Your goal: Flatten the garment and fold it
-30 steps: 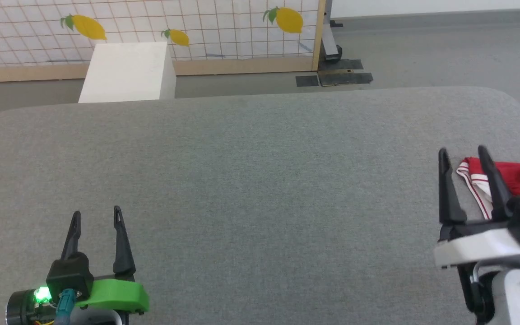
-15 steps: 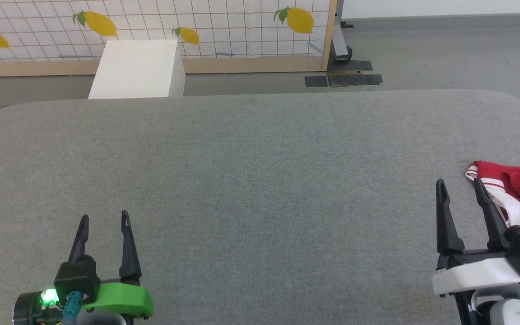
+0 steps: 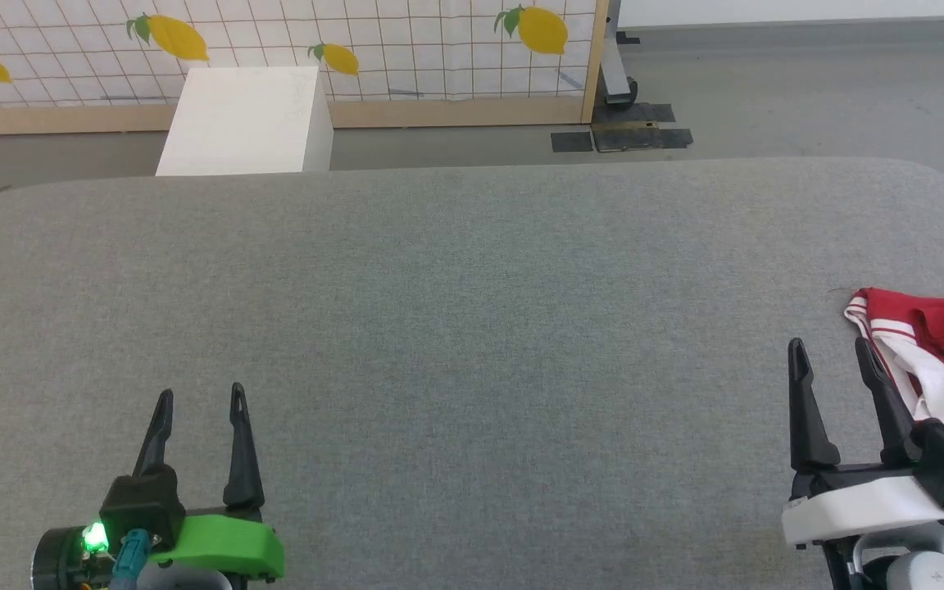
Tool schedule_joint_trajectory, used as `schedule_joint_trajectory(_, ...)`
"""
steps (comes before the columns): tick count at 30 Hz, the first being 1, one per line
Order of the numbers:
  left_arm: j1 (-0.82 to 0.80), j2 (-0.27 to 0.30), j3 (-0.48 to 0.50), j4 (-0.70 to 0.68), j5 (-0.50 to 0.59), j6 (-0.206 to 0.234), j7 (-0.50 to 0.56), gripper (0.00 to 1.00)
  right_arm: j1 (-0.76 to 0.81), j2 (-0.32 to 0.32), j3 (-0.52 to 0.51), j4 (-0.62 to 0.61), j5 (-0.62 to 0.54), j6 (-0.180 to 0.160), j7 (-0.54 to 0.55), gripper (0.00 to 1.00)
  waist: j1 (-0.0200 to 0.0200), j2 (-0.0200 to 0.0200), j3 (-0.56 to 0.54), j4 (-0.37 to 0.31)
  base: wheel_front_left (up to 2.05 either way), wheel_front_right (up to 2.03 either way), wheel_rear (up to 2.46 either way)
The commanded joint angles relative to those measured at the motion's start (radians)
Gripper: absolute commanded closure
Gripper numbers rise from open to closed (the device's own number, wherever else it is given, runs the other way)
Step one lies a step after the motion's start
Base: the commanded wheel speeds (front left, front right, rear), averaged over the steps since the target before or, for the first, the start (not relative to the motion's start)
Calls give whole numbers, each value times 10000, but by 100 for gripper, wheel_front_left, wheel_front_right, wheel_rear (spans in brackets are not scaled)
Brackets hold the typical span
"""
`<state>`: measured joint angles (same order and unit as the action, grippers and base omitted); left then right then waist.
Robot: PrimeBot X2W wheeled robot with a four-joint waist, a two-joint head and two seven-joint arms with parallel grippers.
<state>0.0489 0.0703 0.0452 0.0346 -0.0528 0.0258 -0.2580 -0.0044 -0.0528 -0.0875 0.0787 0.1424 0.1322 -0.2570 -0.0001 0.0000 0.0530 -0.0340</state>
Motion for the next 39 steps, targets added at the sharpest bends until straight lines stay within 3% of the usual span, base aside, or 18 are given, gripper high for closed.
schedule_joint_trajectory(1,56,-40,35,-10,-63,-82,-38,0,90,25,15,25,76,-15,-47,0,1,0,5,1,0,0,0)
schedule_joint_trajectory(7,34,-80,75,0,-42,-159,-38,0,53,25,20,41,62,-15,-47,0,1,0,46,17,0,0,0)
schedule_joint_trajectory(8,-1,-35,48,0,-2,-127,3,100,0,0,6,15,-2,0,5,100,1,0,46,16,0,0,0)
schedule_joint_trajectory(39,-116,-73,-80,-81,123,-157,614,100,10,5,201,-175,-337,-4,614,100,1,0,-90,92,0,0,0)
